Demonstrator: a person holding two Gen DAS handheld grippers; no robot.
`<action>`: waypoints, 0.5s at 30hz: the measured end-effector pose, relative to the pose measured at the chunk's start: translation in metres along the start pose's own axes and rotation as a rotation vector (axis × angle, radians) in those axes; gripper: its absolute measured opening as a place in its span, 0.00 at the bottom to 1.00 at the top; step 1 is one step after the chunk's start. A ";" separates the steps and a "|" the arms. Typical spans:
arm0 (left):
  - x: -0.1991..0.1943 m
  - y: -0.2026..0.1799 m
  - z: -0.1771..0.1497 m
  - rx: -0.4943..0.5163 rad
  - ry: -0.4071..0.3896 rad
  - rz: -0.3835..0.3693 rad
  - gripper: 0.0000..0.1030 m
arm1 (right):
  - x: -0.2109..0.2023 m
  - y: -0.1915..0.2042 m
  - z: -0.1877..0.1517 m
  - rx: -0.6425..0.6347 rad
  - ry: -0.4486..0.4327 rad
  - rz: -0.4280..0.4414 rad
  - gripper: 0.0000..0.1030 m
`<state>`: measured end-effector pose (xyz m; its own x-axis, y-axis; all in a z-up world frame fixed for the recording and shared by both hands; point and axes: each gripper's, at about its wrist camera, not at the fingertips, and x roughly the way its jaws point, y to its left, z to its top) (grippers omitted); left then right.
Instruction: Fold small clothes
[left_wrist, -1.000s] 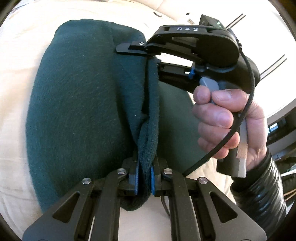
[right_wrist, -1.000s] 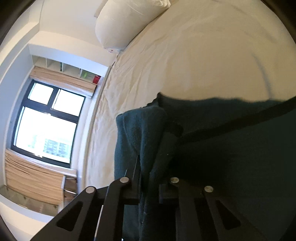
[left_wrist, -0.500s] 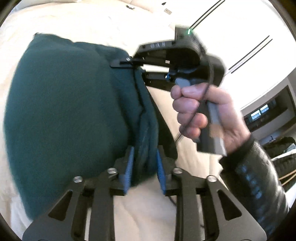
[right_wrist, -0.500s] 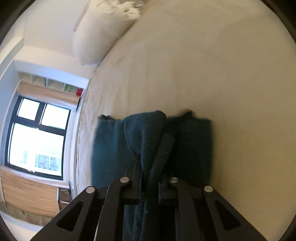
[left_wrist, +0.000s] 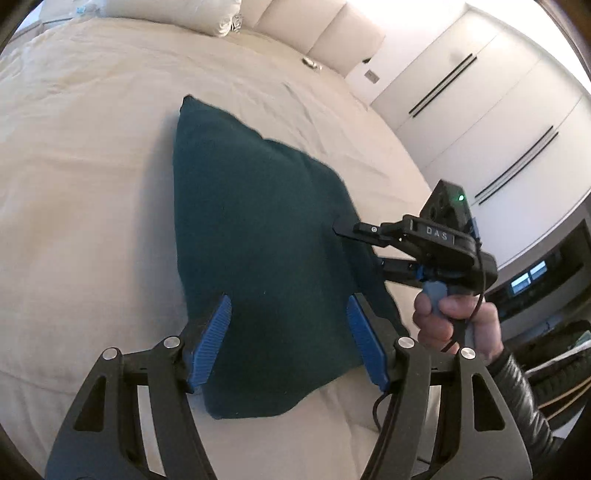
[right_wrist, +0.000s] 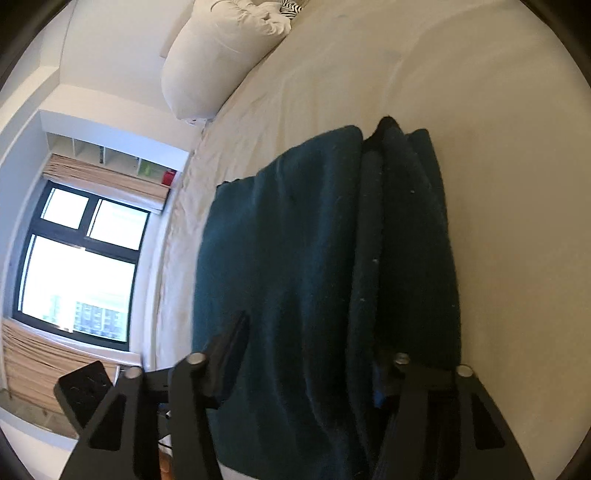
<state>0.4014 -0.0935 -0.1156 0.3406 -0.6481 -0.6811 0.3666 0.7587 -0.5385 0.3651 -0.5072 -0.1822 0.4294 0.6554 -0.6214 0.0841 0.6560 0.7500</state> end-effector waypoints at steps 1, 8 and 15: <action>-0.003 -0.010 0.002 -0.001 -0.001 0.000 0.62 | 0.001 -0.004 0.002 0.014 0.000 -0.014 0.25; 0.006 -0.014 0.012 0.027 0.014 0.009 0.62 | -0.019 -0.013 0.003 0.007 -0.030 -0.019 0.15; 0.018 -0.023 0.007 0.068 0.037 -0.004 0.62 | -0.044 -0.025 0.005 0.009 -0.053 -0.038 0.15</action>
<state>0.4054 -0.1226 -0.1120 0.3072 -0.6473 -0.6976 0.4264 0.7489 -0.5072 0.3486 -0.5540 -0.1730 0.4729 0.6089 -0.6369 0.1094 0.6767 0.7281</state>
